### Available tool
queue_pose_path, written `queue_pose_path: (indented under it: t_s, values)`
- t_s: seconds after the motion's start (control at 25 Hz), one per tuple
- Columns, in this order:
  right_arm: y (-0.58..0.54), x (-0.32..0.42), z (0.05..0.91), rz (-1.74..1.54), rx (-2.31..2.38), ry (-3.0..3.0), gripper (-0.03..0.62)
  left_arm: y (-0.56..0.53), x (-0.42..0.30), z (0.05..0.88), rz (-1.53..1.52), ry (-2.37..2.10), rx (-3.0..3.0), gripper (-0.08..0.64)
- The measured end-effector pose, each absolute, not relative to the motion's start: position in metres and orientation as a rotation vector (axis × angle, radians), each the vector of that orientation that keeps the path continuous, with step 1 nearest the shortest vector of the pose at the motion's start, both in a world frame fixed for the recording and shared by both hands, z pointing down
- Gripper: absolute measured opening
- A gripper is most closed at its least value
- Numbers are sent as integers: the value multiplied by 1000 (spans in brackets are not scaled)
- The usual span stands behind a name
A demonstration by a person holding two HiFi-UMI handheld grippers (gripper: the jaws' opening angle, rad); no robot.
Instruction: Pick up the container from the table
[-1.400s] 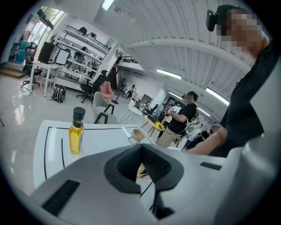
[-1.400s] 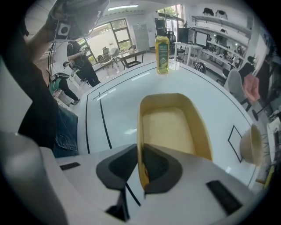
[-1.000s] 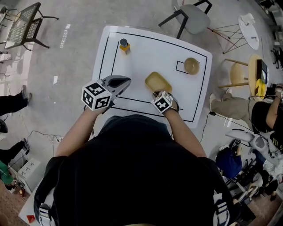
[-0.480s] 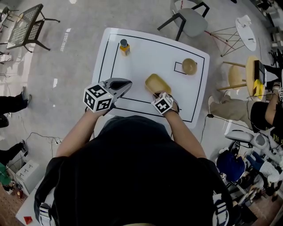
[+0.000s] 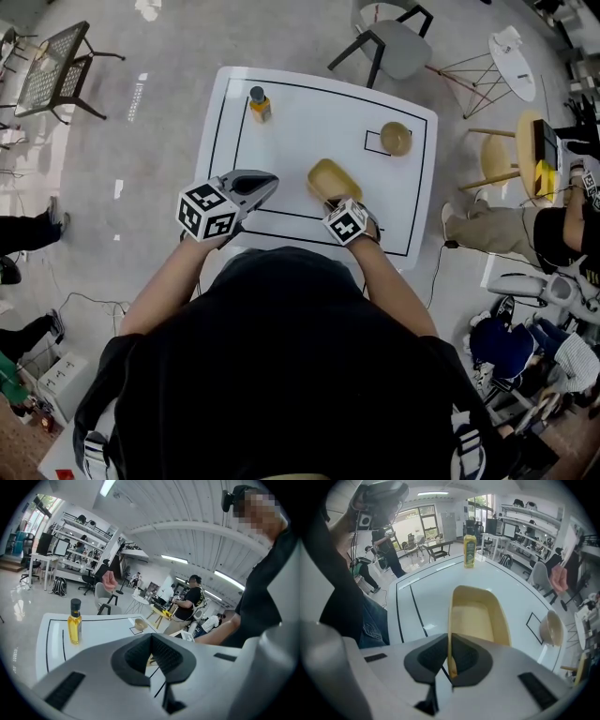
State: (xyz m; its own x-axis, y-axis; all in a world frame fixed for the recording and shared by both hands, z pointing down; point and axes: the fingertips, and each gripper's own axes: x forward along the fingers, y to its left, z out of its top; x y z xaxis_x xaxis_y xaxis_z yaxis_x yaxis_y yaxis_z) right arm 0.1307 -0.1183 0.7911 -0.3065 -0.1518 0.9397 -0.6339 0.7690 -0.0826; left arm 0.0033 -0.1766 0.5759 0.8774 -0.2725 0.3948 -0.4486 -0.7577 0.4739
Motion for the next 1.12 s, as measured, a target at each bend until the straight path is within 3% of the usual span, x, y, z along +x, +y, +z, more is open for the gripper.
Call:
queue_pose_path:
  t_s: [1.12]
  values:
    - [-106,154,747,594,788,-1826,18,-165,-8,568,409,-442,2527,6]
